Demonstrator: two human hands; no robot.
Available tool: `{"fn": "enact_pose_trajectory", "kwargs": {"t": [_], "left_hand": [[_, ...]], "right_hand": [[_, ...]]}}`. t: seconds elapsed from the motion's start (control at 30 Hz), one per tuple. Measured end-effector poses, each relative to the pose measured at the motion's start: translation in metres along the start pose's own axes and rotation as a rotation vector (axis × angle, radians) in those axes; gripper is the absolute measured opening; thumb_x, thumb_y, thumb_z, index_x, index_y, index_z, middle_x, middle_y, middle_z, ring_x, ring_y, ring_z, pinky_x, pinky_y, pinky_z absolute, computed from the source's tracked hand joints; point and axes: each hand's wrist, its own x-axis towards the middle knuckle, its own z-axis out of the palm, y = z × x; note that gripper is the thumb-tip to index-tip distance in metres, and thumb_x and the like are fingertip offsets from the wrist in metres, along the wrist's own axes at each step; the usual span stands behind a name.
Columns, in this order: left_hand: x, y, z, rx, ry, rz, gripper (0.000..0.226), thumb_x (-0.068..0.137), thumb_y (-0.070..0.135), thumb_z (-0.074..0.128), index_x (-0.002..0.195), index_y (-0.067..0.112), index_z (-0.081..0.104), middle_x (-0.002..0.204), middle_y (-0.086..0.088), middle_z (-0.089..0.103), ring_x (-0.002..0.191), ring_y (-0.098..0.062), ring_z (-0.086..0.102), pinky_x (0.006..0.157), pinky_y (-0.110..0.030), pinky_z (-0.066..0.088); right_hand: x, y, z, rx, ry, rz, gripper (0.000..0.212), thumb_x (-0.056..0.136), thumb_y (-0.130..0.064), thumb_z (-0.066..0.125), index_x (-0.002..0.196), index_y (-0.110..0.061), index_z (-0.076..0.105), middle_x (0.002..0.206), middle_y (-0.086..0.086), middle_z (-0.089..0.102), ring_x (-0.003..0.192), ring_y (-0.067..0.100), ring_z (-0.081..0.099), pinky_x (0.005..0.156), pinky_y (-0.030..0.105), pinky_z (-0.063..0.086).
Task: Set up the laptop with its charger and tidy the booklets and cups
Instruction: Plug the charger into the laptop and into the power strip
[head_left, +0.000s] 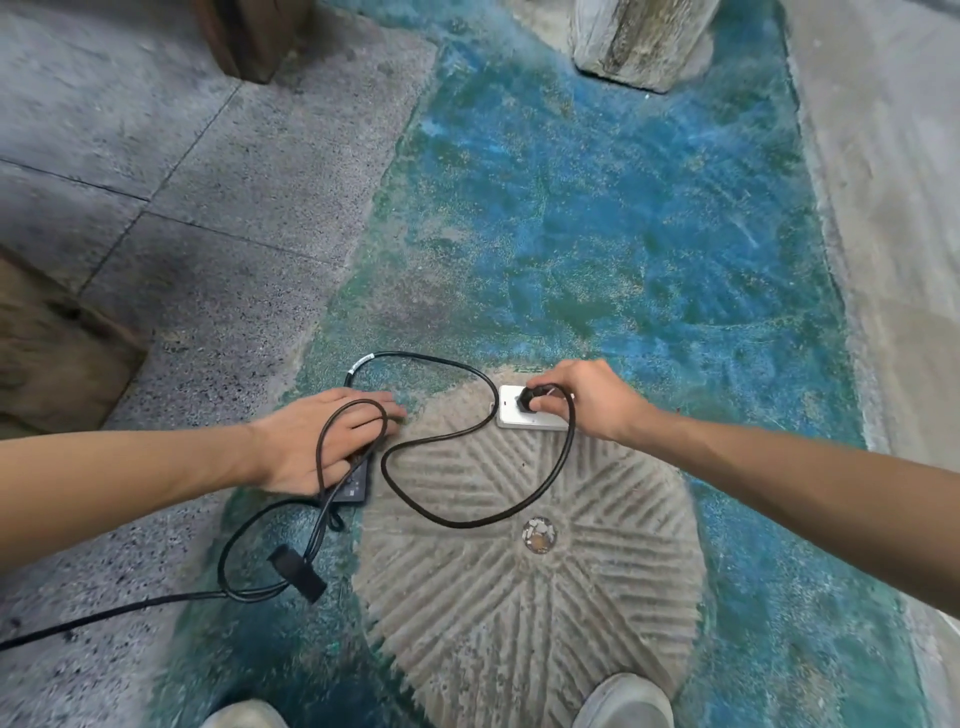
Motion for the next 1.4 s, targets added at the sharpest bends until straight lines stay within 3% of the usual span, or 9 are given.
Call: {"fn": "enact_pose_trajectory", "kwargs": {"t": [0.13,0.2,0.4,0.5,0.63,0.9,1.1,1.23,1.4], "left_hand": [[0.006,0.007,0.011,-0.054,0.044,-0.137,0.067,0.103,0.045,0.029,0.161,0.019,0.007,0.169,0.001,0.0,0.155,-0.016,-0.006,0.127,-0.039,0.004],[0.01,0.01,0.013,-0.097,0.085,-0.177,0.068,0.104,0.047,0.026,0.161,0.02,0.002,0.169,0.001,-0.004,0.155,-0.016,-0.008,0.126,-0.04,0.001],[0.022,0.016,0.025,-0.208,0.135,-0.267,0.07,0.102,0.048,0.027,0.161,0.024,-0.001,0.17,0.003,-0.003,0.156,-0.018,-0.006,0.125,-0.045,0.003],[0.024,0.016,0.03,-0.223,0.146,-0.276,0.069,0.102,0.049,0.026,0.161,0.023,0.001,0.17,0.003,-0.001,0.156,-0.019,-0.003,0.125,-0.045,0.004],[0.023,0.01,0.036,-0.204,0.143,-0.247,0.068,0.102,0.051,0.026,0.161,0.024,0.005,0.17,0.002,0.002,0.156,-0.02,0.001,0.124,-0.045,0.003],[0.026,0.007,0.045,-0.171,0.114,-0.23,0.068,0.102,0.049,0.029,0.161,0.023,0.008,0.17,0.001,0.002,0.156,-0.023,0.001,0.125,-0.045,0.0],[0.03,0.007,0.04,-0.145,0.065,-0.227,0.066,0.103,0.049,0.025,0.161,0.026,0.004,0.17,0.003,0.0,0.156,-0.021,-0.001,0.125,-0.046,0.002],[0.031,0.004,0.033,-0.08,0.031,-0.192,0.063,0.103,0.05,0.021,0.161,0.029,0.005,0.17,0.002,0.004,0.156,-0.021,-0.001,0.124,-0.049,0.008],[0.03,-0.014,0.013,0.04,0.051,-0.192,0.062,0.101,0.05,0.025,0.16,0.033,0.011,0.169,0.002,0.011,0.156,-0.024,0.008,0.123,-0.049,0.014]], "right_hand": [[0.0,0.004,0.01,-0.049,0.019,0.016,0.048,0.091,-0.043,0.07,0.135,-0.023,0.065,0.134,0.0,0.062,0.12,0.02,0.059,0.104,0.038,0.048],[0.001,0.009,0.015,-0.057,0.049,0.009,0.049,0.091,-0.049,0.068,0.135,-0.028,0.064,0.144,-0.007,0.055,0.129,0.017,0.052,0.108,0.038,0.044],[0.007,0.026,0.027,0.006,0.102,-0.056,0.043,0.09,-0.057,0.059,0.126,-0.036,0.069,0.161,-0.016,0.034,0.138,0.014,0.039,0.115,0.048,0.037],[0.009,0.038,0.037,0.029,0.118,-0.09,0.042,0.092,-0.05,0.065,0.133,-0.041,0.06,0.163,-0.02,0.027,0.14,0.011,0.037,0.118,0.051,0.033],[0.013,0.051,0.048,-0.004,0.116,-0.097,0.049,0.096,-0.037,0.068,0.139,-0.048,0.047,0.161,-0.022,0.027,0.146,0.01,0.035,0.121,0.055,0.026],[0.023,0.055,0.052,0.048,0.09,-0.027,0.045,0.092,-0.05,0.068,0.134,-0.051,0.052,0.16,-0.026,0.025,0.147,0.008,0.028,0.123,0.062,0.003],[0.023,0.053,0.049,0.094,0.091,0.008,0.049,0.086,-0.063,0.065,0.132,-0.05,0.055,0.158,-0.024,0.033,0.146,0.009,0.028,0.124,0.059,0.001],[0.021,0.05,0.044,0.09,0.06,0.002,0.066,0.074,-0.079,0.051,0.134,-0.051,0.055,0.161,-0.019,0.032,0.149,0.013,0.025,0.122,0.048,0.006],[0.022,0.048,0.028,-0.09,-0.036,-0.162,0.076,0.082,-0.077,0.053,0.151,-0.053,0.031,0.168,-0.016,0.01,0.157,0.015,0.004,0.121,0.058,0.016]]}}
